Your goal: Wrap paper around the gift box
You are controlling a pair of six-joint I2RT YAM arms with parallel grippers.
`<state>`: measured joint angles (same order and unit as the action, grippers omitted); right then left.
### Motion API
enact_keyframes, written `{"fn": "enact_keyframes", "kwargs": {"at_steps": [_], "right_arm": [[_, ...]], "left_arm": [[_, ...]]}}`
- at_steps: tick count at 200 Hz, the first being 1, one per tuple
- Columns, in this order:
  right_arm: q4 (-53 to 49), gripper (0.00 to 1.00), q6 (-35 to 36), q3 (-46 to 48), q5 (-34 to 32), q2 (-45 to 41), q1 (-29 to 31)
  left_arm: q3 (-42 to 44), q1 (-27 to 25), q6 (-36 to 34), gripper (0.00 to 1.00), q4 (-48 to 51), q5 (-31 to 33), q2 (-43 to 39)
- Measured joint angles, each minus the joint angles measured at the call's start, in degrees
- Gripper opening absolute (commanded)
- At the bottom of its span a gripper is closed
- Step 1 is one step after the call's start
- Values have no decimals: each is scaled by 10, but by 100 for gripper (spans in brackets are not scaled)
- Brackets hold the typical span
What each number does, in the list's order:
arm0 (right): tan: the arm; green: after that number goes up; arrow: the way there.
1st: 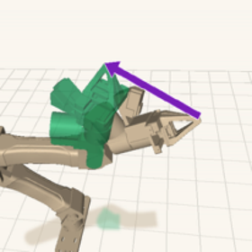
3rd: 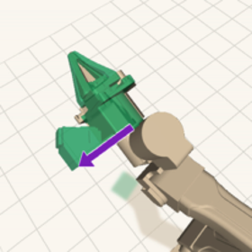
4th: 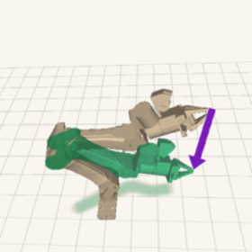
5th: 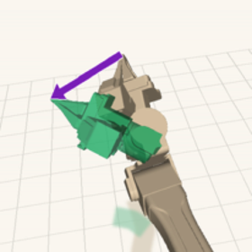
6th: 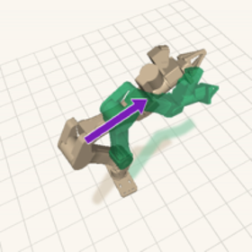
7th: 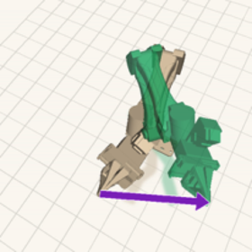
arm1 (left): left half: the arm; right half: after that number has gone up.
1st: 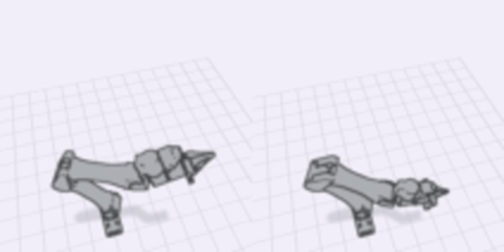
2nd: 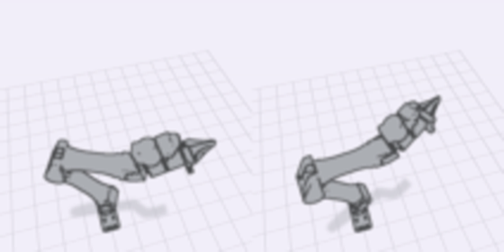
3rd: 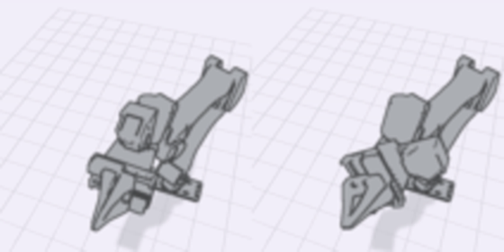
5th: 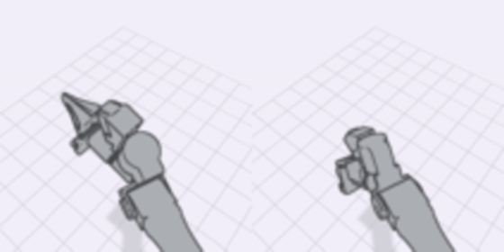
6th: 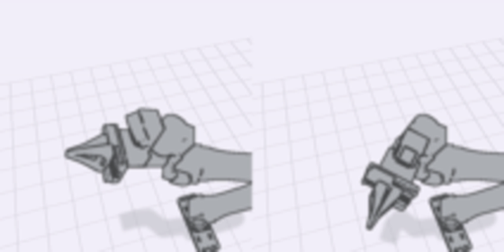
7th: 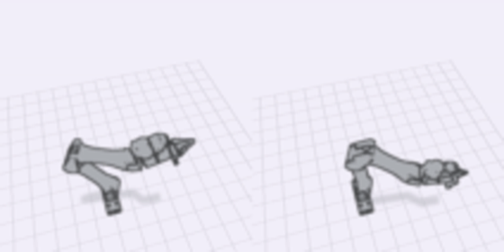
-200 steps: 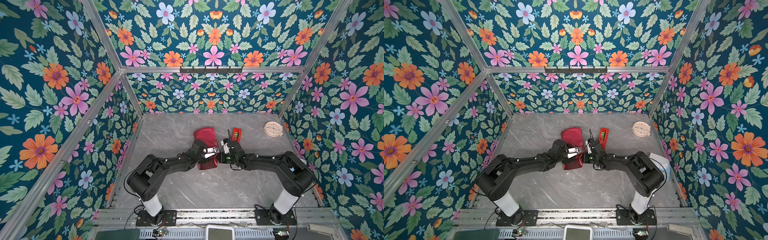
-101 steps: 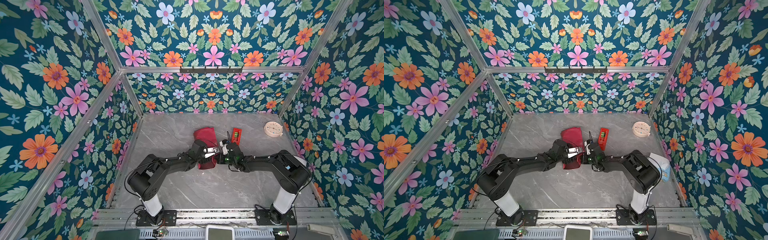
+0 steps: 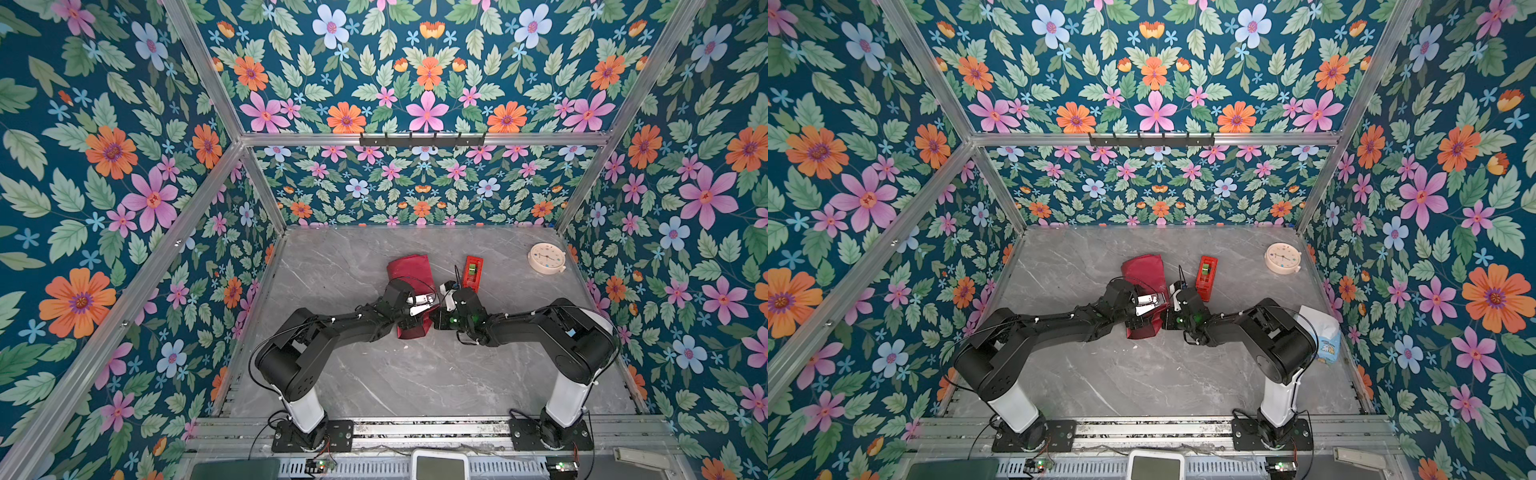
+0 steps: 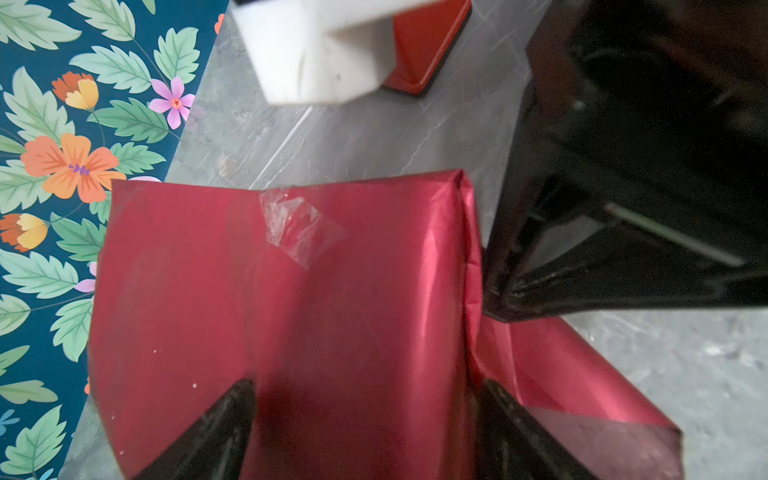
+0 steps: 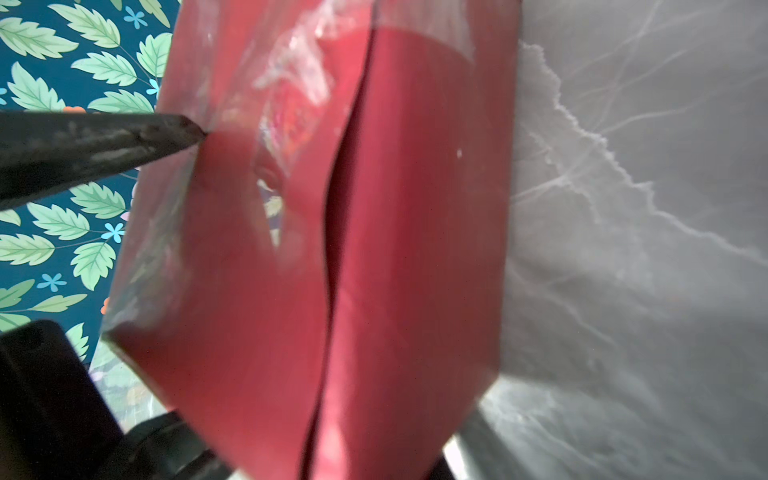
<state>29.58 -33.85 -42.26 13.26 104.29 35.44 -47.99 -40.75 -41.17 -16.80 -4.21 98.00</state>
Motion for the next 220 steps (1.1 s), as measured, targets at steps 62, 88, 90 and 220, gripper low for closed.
{"fn": "enact_keyframes", "kwargs": {"at_steps": [62,88,90,220], "right_arm": [[5,1,0,6,0,6,0],[6,1,0,8,-1,6,0],[6,1,0,8,-1,6,0],[2,0,0,-7,-11,10,0]], "left_arm": [[-4,-3,24,97,-13,3,11],[-5,-6,24,96,-21,19,16],[-5,-6,24,96,-22,19,17],[-1,-9,17,90,-54,52,30]]}}
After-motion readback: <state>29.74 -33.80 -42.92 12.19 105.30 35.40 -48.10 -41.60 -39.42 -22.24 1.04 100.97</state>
